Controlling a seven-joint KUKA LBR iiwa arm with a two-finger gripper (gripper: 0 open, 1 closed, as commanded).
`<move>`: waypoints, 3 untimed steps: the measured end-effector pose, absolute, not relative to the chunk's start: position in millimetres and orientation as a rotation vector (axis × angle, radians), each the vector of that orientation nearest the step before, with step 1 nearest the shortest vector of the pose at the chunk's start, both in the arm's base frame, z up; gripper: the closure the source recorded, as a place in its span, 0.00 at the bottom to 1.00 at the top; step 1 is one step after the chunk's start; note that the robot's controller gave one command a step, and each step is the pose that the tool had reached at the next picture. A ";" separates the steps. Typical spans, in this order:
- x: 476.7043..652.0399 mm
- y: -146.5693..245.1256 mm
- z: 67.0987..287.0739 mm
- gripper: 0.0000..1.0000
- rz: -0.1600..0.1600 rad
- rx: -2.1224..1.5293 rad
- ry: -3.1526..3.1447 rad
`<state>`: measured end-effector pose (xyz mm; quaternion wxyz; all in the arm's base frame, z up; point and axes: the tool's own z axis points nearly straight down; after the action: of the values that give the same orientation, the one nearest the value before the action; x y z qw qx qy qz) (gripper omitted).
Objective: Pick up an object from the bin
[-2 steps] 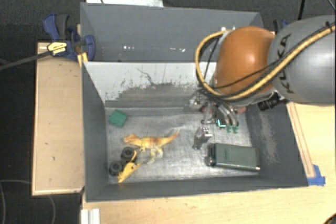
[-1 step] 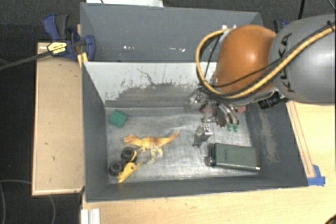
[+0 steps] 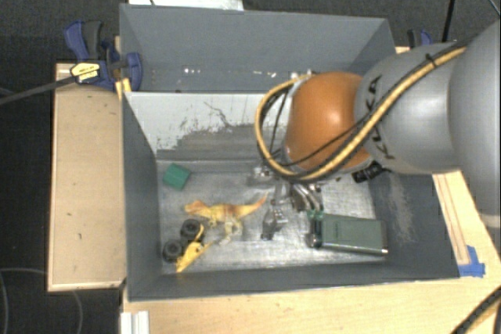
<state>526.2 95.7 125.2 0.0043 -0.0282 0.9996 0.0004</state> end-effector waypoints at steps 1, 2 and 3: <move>520.1 118.3 110.5 0.00 0.001 -0.123 3.143; 525.4 163.2 118.6 0.00 0.001 -0.536 3.091; 532.9 165.5 78.1 0.00 0.002 -0.376 3.117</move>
Offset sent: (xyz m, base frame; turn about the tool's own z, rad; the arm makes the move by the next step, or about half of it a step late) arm -0.0005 0.0841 -0.0068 -0.3375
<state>532.9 165.5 78.1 0.0009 -0.1196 0.9928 0.0006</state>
